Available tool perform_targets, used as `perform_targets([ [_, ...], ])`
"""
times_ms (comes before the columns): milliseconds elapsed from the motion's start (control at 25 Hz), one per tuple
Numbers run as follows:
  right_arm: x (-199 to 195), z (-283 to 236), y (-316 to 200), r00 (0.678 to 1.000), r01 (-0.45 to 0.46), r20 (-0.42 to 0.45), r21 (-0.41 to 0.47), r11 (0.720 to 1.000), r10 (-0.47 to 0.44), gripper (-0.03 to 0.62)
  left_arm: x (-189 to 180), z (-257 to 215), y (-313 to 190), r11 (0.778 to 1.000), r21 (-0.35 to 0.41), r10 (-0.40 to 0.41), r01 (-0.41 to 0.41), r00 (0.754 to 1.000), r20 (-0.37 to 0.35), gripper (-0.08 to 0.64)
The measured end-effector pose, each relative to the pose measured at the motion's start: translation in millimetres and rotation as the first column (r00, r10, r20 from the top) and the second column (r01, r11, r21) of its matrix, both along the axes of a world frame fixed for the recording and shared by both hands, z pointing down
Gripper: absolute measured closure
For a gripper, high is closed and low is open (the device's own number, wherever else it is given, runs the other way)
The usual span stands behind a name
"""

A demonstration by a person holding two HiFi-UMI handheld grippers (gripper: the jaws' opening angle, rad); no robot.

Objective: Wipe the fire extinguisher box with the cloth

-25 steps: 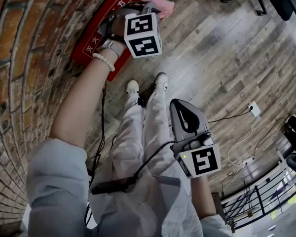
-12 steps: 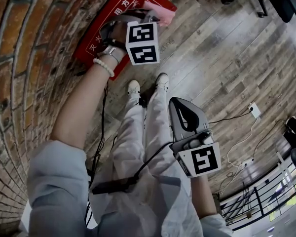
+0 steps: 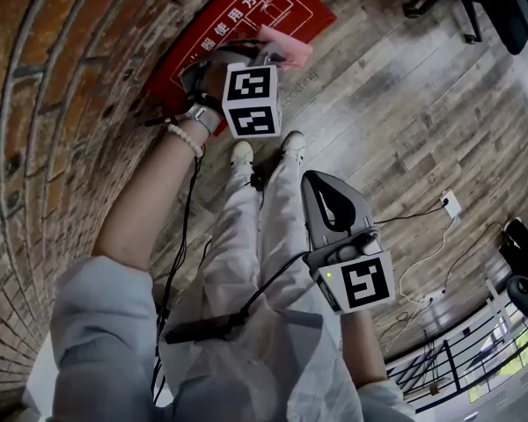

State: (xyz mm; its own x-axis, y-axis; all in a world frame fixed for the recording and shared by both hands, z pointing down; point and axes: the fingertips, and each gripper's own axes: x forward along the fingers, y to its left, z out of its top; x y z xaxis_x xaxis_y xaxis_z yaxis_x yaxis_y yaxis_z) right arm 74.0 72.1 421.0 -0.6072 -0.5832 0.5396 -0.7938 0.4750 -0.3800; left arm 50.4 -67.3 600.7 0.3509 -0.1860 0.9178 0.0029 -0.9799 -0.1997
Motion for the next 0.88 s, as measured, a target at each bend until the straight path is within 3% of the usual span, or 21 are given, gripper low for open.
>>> perform_targets([
  [880, -60, -6, 25, 0.995, 0.099, -0.017, 0.023, 0.995, -0.098, 0.584, -85, 3, 123, 0.993, -0.111, -0.053, 0.050, 0.998, -0.019, 0.551],
])
